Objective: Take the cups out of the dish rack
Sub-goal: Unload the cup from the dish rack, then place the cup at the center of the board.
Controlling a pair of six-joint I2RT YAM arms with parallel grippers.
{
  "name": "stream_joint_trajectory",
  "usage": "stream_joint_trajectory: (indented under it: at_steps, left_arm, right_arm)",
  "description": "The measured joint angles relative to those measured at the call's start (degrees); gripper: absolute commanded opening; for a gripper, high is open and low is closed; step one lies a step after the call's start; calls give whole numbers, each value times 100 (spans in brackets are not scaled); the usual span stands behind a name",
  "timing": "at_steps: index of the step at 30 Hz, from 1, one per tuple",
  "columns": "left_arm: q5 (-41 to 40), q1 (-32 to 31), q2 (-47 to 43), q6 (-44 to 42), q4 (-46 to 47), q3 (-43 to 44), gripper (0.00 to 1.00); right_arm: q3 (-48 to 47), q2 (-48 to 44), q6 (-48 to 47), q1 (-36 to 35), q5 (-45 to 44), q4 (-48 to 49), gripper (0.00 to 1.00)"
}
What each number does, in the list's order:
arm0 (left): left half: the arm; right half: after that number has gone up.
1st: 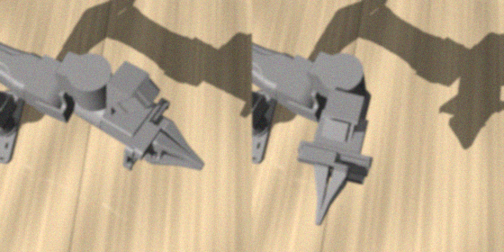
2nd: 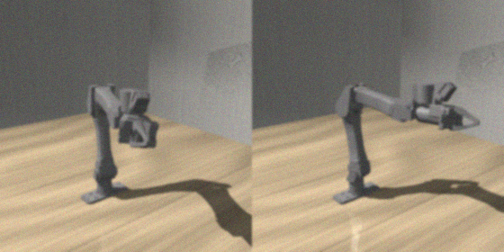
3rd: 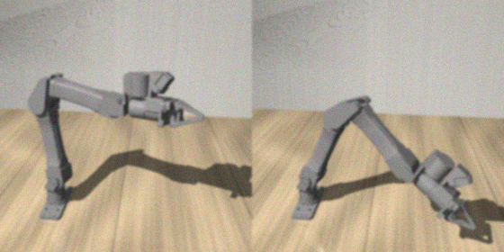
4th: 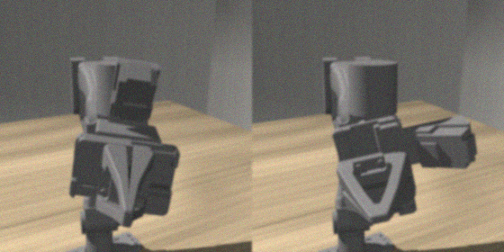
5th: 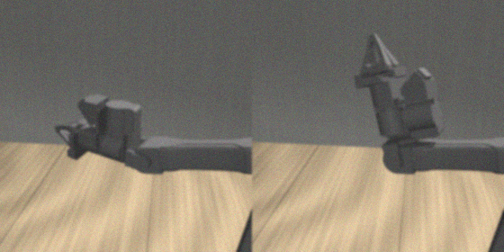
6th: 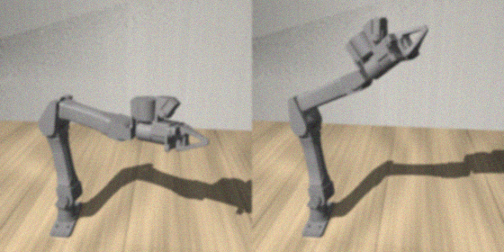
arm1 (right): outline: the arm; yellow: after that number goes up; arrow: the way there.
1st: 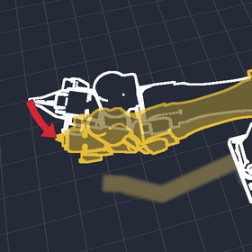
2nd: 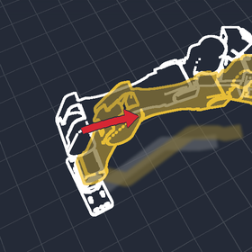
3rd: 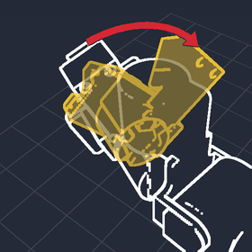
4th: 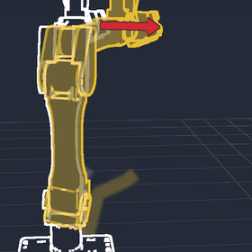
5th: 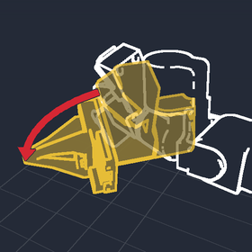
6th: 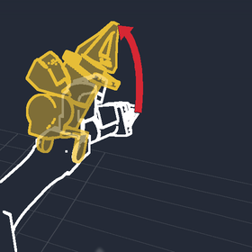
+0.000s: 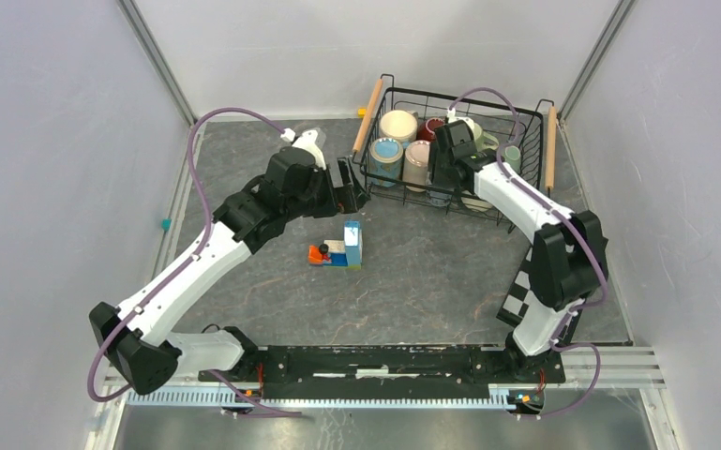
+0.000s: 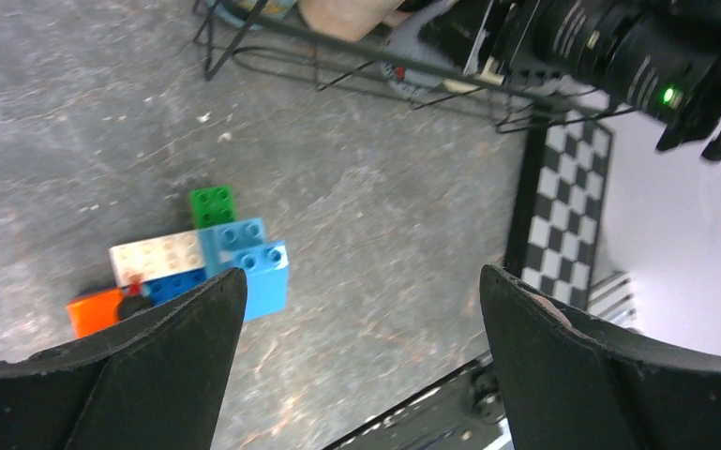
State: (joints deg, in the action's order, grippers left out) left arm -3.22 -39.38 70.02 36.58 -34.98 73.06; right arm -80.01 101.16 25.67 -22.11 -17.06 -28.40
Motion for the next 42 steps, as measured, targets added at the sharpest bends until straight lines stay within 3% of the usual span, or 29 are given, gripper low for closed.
stream_joint_trajectory:
  at_steps: [13,22,32,42]
  left_arm:
    - [859,380,623,1180,1956,-264,100]
    - [1491,680,1257,1655,3381,-382,98]
    - [1915,807,1912,2002,4636,-409,82]
    - [2328,1019,2317,2247,5362,-452,75]
  right_arm:
    - [-330,-529,-192,-103,101,-450,23]
    - [-1311,-533,-166,-103,570,-706,23]
    - [-1856,-549,144,92,1709,-573,23]
    - [-1093,-765,824,664,3276,236,23]
